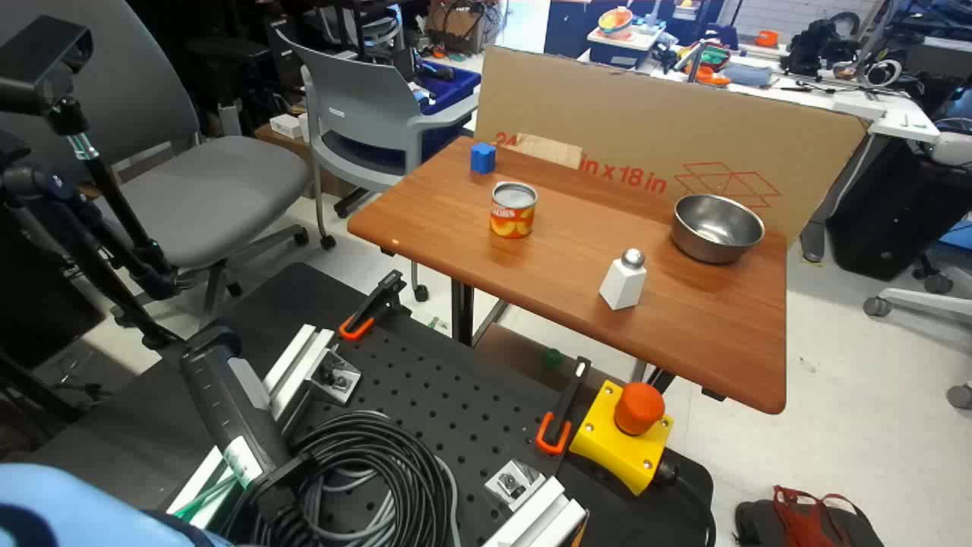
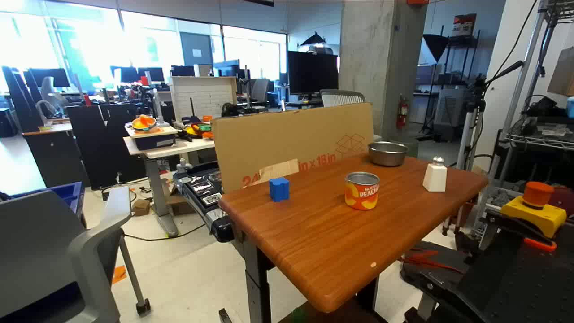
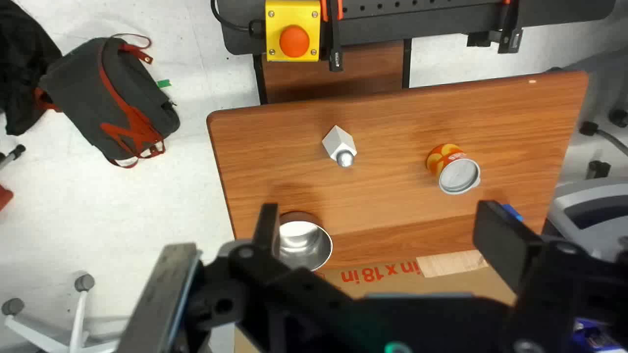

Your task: Move the silver bowl to the left

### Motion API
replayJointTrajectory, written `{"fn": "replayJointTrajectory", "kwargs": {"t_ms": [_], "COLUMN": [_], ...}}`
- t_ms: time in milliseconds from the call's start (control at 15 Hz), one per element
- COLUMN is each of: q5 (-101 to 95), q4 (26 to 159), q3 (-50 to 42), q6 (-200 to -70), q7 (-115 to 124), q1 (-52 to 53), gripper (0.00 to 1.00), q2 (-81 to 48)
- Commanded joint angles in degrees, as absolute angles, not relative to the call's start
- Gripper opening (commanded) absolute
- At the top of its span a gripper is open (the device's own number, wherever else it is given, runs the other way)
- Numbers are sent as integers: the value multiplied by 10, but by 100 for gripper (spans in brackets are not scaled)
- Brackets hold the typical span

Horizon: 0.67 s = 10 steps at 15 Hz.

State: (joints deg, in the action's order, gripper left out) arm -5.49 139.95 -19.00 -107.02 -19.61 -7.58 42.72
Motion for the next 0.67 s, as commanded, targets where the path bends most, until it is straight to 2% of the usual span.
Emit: {"fn": "replayJointTrajectory", "kwargs": {"t_ms": [0, 400, 600], "q5": [-52, -52, -55], "q4": [1397, 1397, 1384], "q3": [-187, -187, -170], "q6": [-1069, -1069, -1107], "q7": [-199, -199, -164], "q1": [-80, -80, -75], "gripper": [100, 100, 100], "q2": [425, 426, 362]}}
